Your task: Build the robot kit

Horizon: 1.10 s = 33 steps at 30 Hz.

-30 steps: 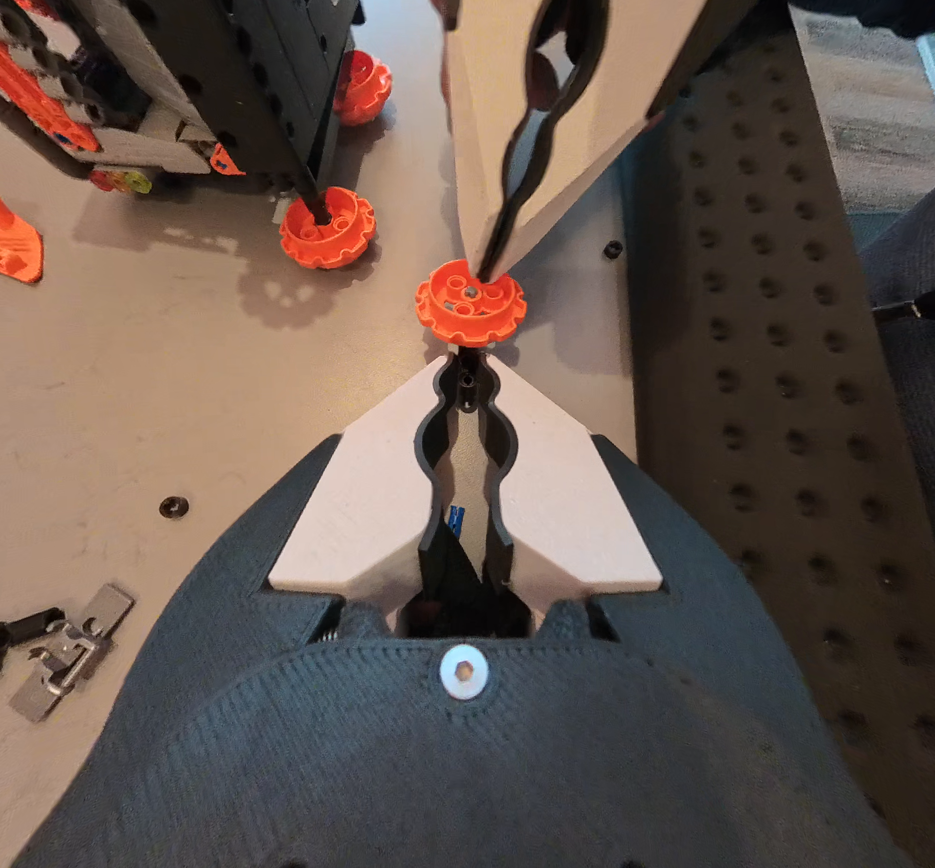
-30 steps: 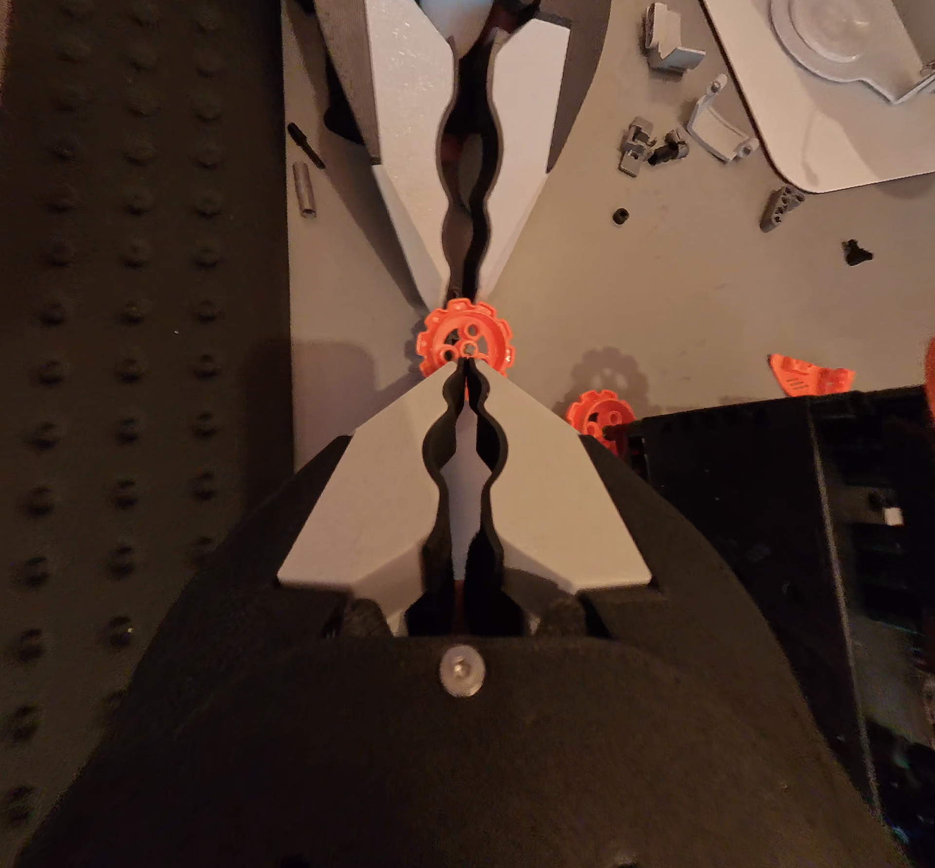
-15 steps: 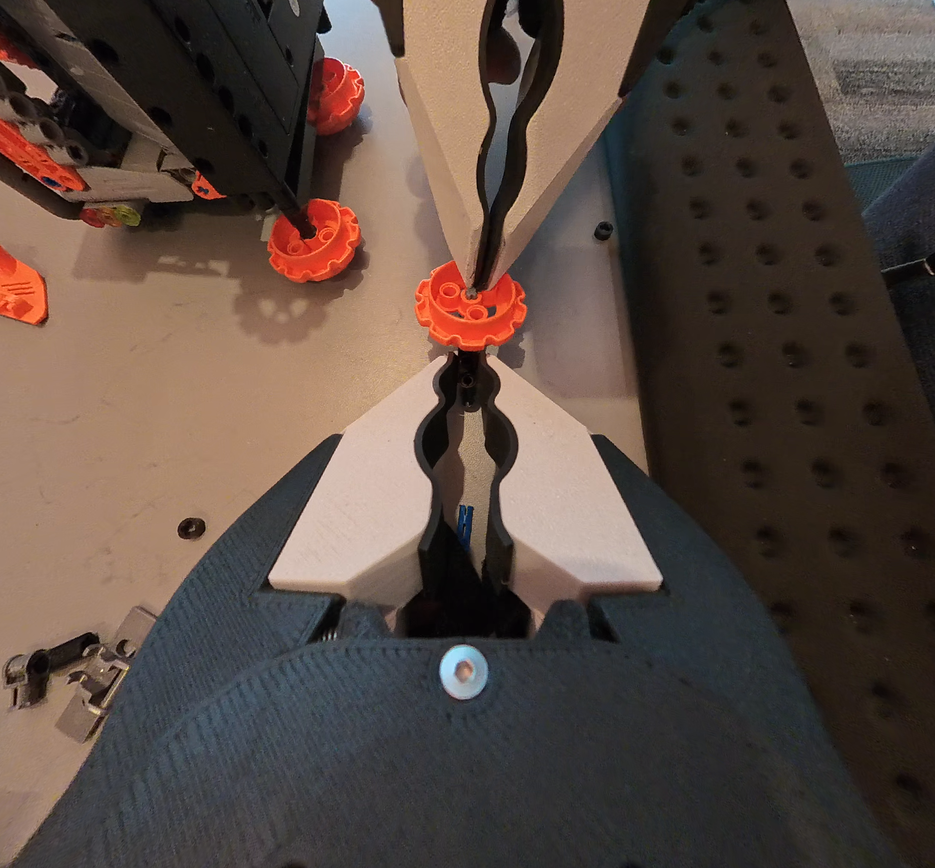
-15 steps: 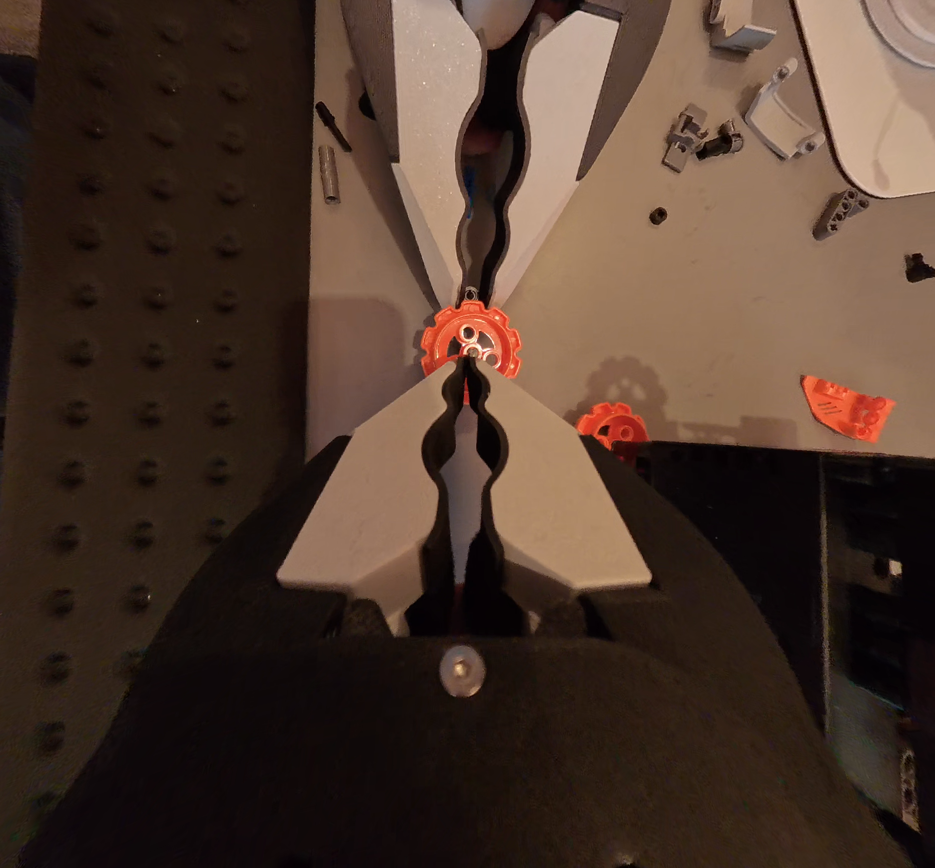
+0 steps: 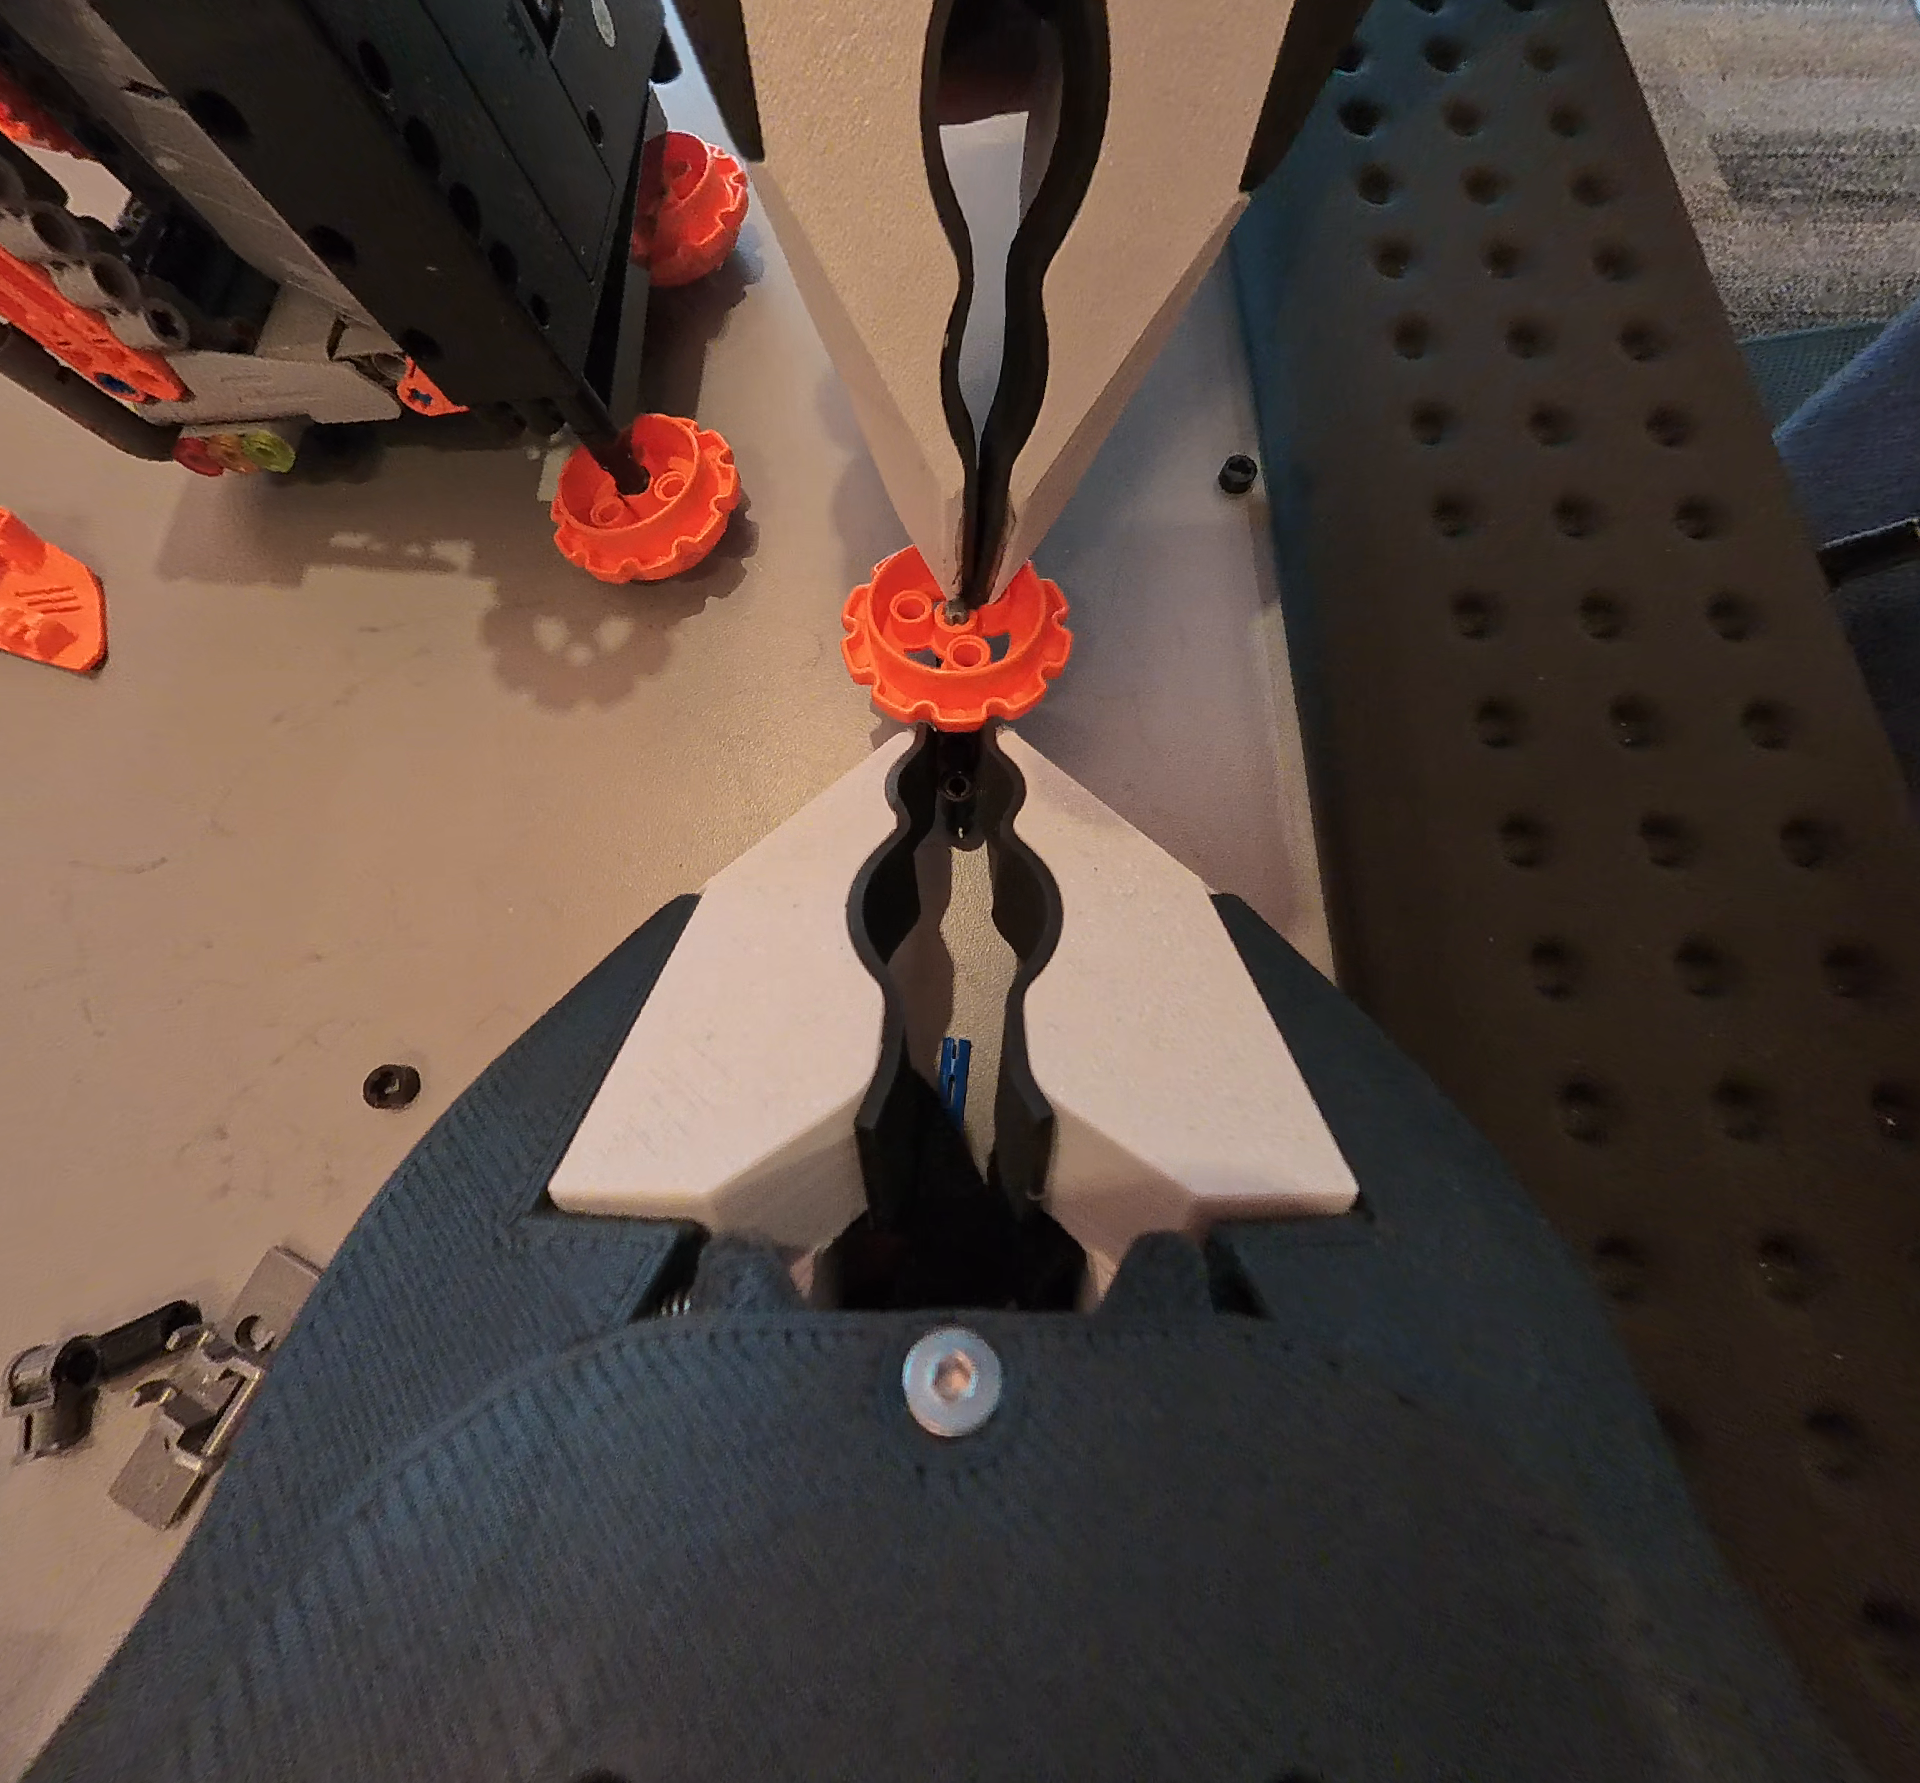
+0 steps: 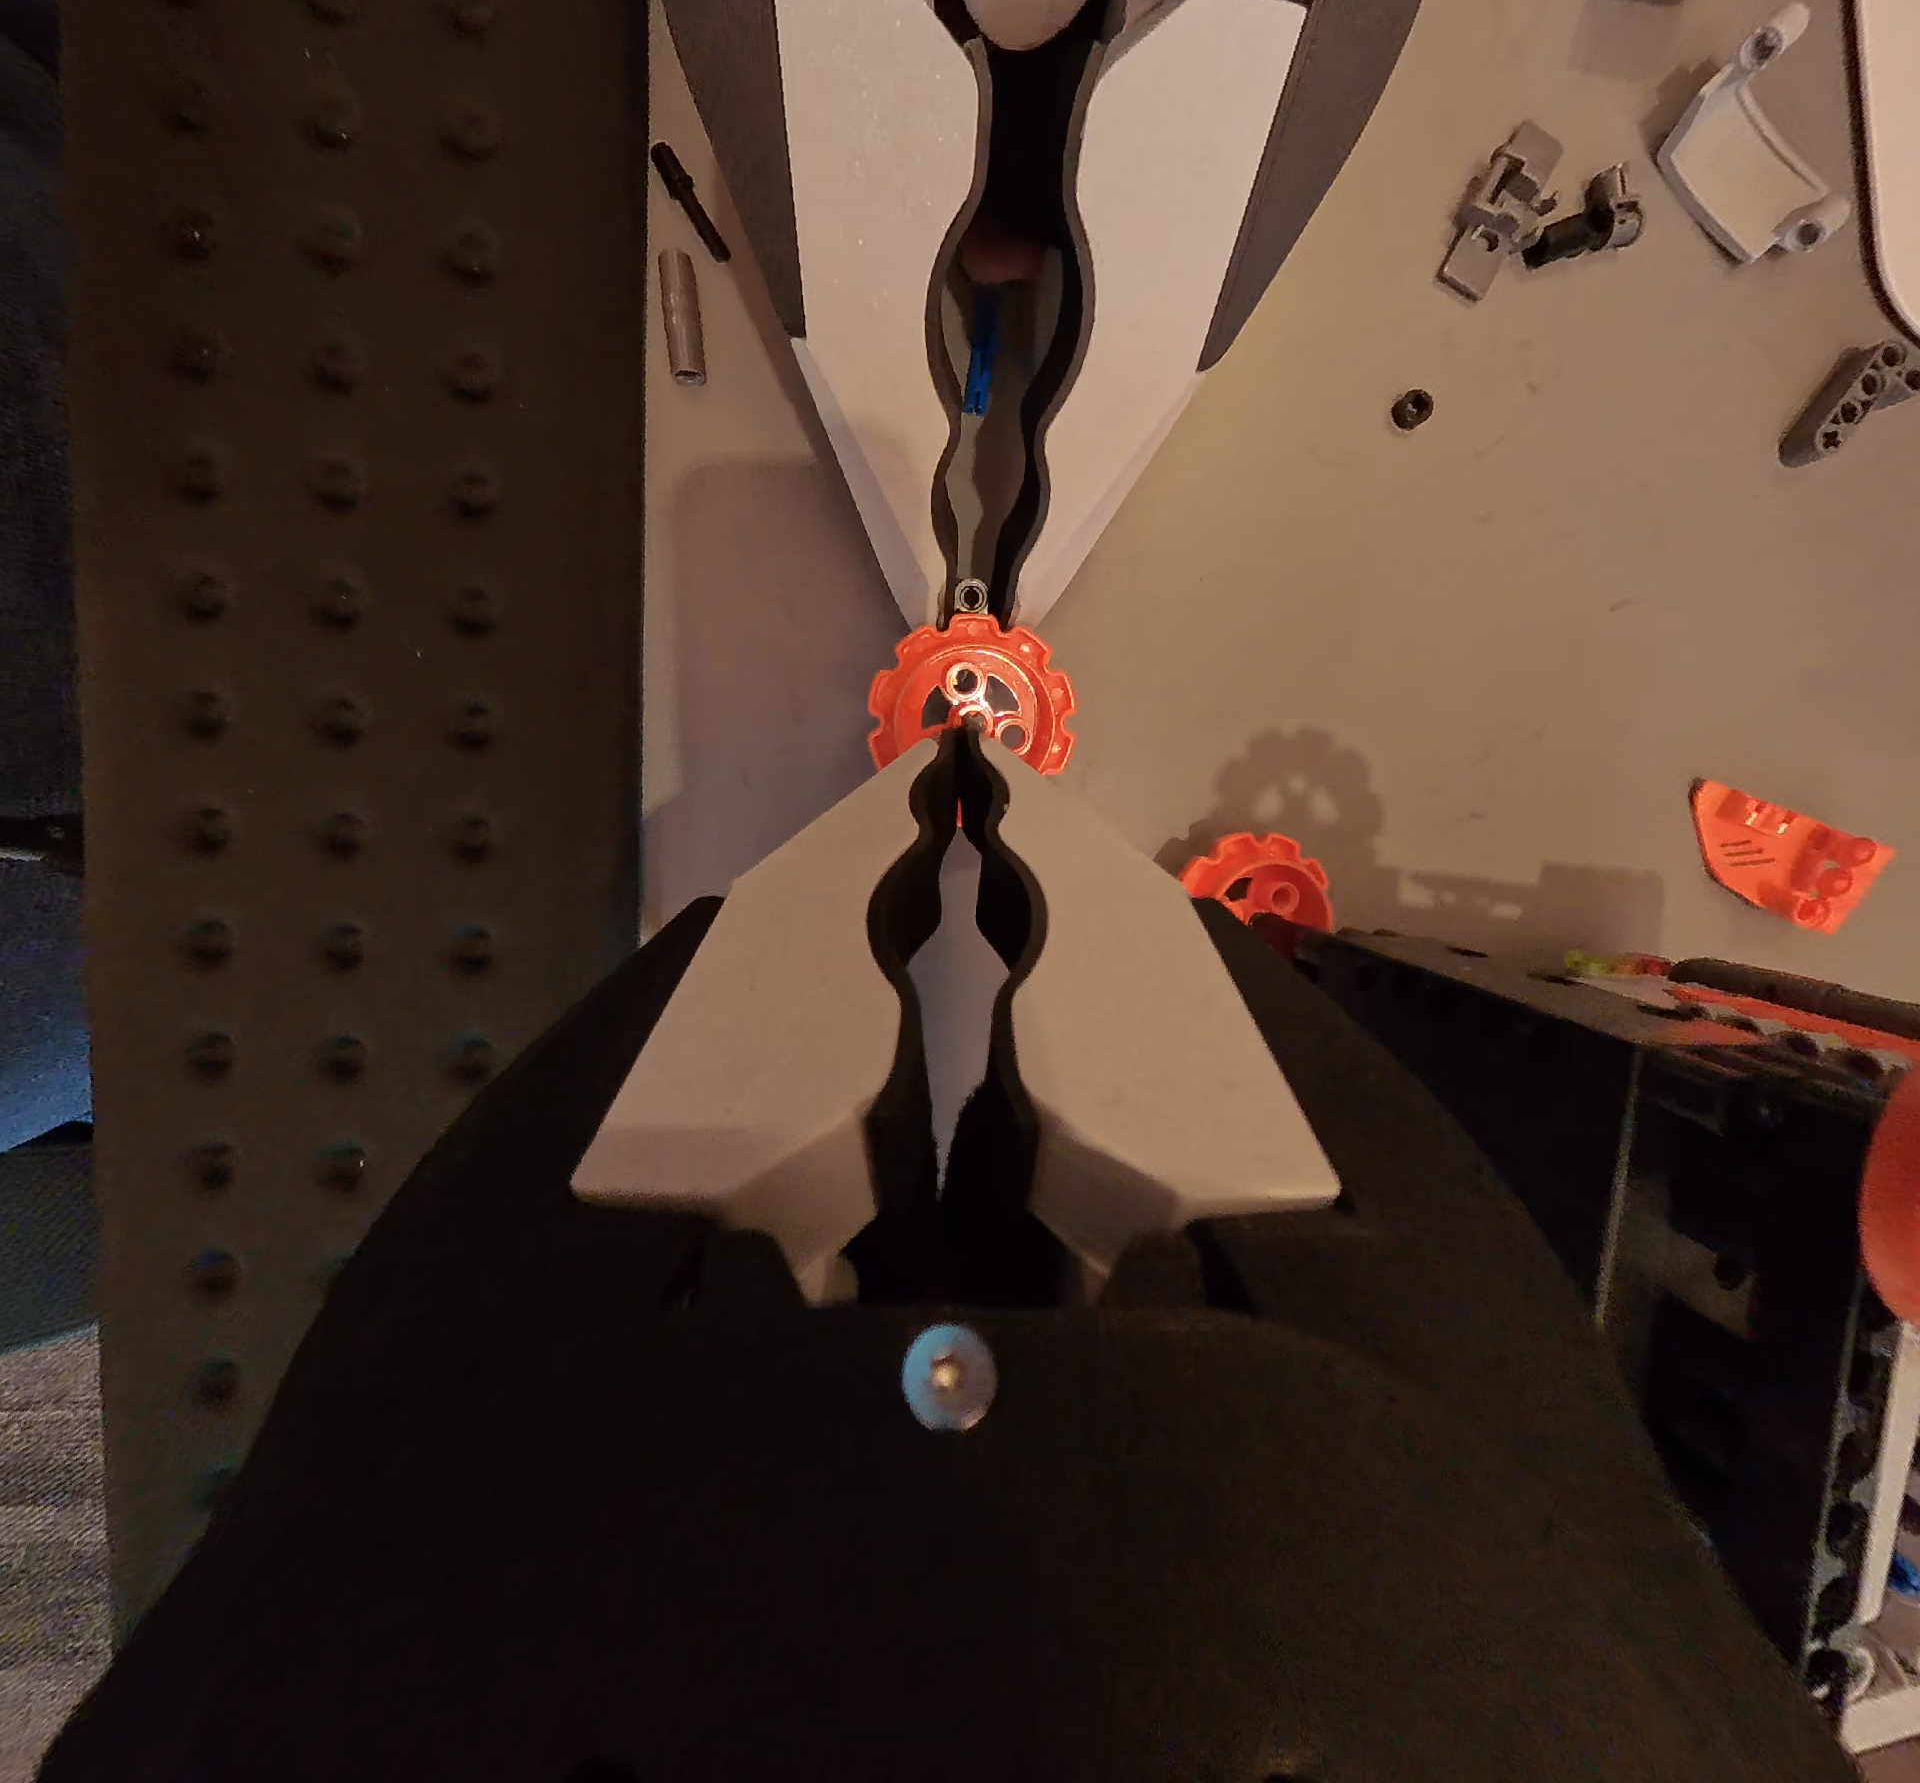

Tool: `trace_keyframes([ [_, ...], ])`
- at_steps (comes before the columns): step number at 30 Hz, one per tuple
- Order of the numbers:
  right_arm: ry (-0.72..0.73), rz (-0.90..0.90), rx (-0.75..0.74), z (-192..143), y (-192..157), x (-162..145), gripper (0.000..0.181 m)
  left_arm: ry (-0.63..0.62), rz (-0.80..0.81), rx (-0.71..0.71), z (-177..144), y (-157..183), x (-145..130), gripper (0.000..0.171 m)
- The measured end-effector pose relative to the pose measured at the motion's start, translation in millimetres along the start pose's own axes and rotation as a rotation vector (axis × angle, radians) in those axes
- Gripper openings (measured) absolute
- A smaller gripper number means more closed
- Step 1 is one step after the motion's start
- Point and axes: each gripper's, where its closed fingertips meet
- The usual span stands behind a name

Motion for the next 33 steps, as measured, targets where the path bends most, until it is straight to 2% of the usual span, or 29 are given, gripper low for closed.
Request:
trace_keyframes([
  [14,-0.094,-0.032,0.006,1.9,-1.1,2.4,0.0,0.007,0.001,-0.006,1.0,0.1,1.0,0.007],
  [21,-0.095,-0.004,0.032,1.2,-1.8,-0.7,0.0,0.001,0.008,-0.003,2.0,0.1,1.1,0.007],
  [23,-0.125,-0.018,0.049,6.2,-9.8,-4.9,0.0,0.001,0.006,0.004,2.4,-0.9,0.6,0.007],
  [24,-0.101,-0.032,0.075,18.4,-15.0,-0.7,0.0,-0.023,0.008,0.073,4.6,-9.9,-2.2,0.005],
  [26,-0.088,-0.066,0.014,21.7,-15.6,5.3,0.0,-0.012,0.005,0.047,-0.5,-10.8,-5.4,0.006],
  [30,0.016,-0.018,-0.039,-6.5,-5.5,7.3,0.0,-0.036,0.065,0.073,1.4,-5.5,1.5,0.007],
  [33,0.073,-0.018,-0.018,-22.4,-18.5,1.5,0.0,-0.023,0.027,0.055,-0.1,-7.6,0.4,0.007],
])
Point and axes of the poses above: each gripper's, where its closed fingertips meet, z out along the fingers, x out of its top, y = z × x across the jaws, and after that the axes turned 10 degrees about -y, right-handed
